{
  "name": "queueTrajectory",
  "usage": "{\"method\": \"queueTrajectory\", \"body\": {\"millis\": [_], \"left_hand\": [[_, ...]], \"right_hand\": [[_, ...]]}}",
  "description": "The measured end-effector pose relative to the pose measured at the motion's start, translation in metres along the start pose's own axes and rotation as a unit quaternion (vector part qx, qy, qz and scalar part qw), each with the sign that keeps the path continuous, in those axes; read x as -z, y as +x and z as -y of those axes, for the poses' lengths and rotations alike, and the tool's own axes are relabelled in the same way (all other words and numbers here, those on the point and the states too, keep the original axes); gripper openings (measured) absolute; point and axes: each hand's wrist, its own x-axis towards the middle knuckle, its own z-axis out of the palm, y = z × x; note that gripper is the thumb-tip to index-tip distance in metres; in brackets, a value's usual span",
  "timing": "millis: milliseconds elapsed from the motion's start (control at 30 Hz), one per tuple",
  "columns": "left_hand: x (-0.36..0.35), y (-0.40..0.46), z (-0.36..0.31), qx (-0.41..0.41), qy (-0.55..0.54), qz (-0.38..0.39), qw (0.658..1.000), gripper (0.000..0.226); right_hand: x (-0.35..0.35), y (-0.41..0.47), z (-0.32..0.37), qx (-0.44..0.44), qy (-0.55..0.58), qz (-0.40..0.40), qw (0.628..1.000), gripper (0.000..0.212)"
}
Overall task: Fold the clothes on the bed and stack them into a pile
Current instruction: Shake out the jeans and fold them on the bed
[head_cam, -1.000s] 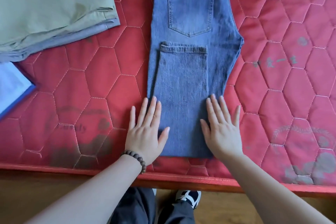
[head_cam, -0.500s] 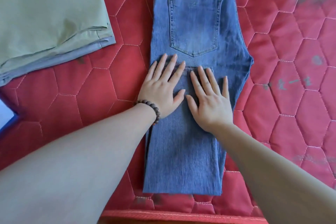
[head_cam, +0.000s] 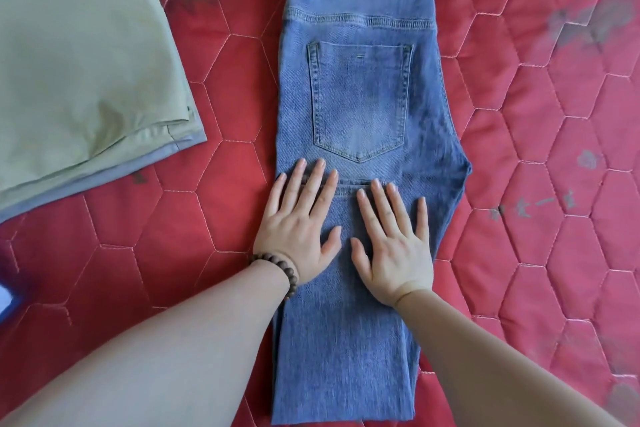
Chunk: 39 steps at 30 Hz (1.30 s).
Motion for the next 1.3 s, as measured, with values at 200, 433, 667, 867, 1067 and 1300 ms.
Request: {"method": "queueTrajectory", "body": {"millis": [200, 433, 667, 867, 1067, 1300], "left_hand": [[-0.002, 0.0, 0.0, 0.0, 0.002, 0.0, 1.0, 0.081], [-0.001, -0.005, -0.003, 0.053, -0.005, -0.011, 0.999, 0.079], [0.014, -0.035, 0.014, 0.171, -0.027, 0.034, 0.984, 0.072], [0.005, -0.11, -0.046, 0.032, -0.034, 0.027, 0.999, 0.066], [-0.014, -0.161, -0.039, 0.04, -0.013, 0.067, 0.997, 0.072], [-0.006, -0.18, -0.035, -0.002, 0.007, -0.009, 1.0, 0.056]], "right_hand": [[-0.001, 0.0, 0.0, 0.003, -0.004, -0.005, 1.0, 0.073], [0.001, -0.004, 0.003, -0.019, -0.002, 0.0, 1.0, 0.069], [0.002, -0.036, -0.003, -0.136, 0.015, 0.006, 0.991, 0.062], [-0.009, -0.095, 0.043, 0.047, 0.029, -0.035, 0.998, 0.056], [-0.021, -0.14, 0.031, -0.007, 0.021, 0.026, 0.999, 0.064], [-0.011, -0.173, 0.016, -0.08, 0.025, -0.017, 0.996, 0.06]]}}
